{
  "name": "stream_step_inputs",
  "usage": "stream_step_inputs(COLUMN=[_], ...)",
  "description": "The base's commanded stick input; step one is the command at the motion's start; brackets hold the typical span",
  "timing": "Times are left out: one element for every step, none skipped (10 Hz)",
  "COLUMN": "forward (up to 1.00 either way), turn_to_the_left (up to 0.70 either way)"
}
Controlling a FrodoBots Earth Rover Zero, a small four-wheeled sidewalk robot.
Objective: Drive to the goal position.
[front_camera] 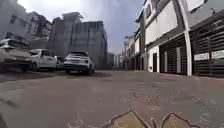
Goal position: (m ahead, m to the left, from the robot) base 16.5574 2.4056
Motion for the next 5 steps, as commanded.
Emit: stream_step_inputs(forward=[1.00, 1.00, 1.00, 1.00, 1.00], turn_to_the_left=[0.06, 0.06, 0.06, 0.06, 0.06])
